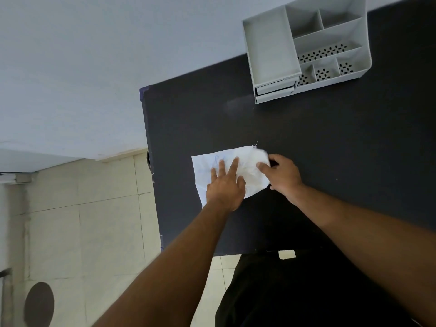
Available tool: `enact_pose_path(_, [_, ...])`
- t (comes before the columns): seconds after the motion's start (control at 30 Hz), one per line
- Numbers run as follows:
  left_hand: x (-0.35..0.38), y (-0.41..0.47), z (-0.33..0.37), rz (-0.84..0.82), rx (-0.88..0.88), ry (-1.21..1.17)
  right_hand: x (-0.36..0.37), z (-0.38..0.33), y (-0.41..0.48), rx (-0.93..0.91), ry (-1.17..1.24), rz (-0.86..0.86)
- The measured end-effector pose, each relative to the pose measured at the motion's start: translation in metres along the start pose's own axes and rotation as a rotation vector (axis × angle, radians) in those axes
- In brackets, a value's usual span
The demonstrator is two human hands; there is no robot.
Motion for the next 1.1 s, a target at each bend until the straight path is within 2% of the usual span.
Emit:
enact_pose_path(0.2, [0.000,-0.001,0.005,-0.033,-0.032,0.094,0.001,-0.001,0.003,-0.017,-0.033,-0.007])
enact_pose_path(0.4, [0.003,0.000,0.009,-0.037,-0.052,0.087,0.005,0.001,0.000,0.063,0.019,0.081])
enact_pose_path(0.53, [0.004,0.000,0.008,-0.041,-0.051,0.094,0.008,0.007,-0.005,0.090,0.117,-0.027])
enact_pose_path(0.63, [0.004,0.000,0.009,-0.052,-0.054,0.104,0.007,0.009,-0.006,0.070,0.070,-0.129])
enact_pose_path(0.77, [0.004,0.000,0.008,-0.048,-0.066,0.133,0.003,0.006,-0.006,0.039,0.015,-0.068])
enact_pose_path(0.93, [0.004,0.001,0.011,-0.053,-0.077,0.122,0.006,0.005,-0.012,0.074,0.067,0.029])
enact_pose_path(1.1, [0.004,0.001,0.010,-0.073,-0.075,0.076,0.007,0.011,-0.019,0.053,0.107,-0.027])
Point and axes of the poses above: each hand's wrist, its own y-axis towards the middle knuckle, its own x-axis out of the palm, z = x × y, the point moved 3 cm from there along y, towards the middle knuckle, and after that the axes turned 2 degrees about -y, right-handed, at the moved point
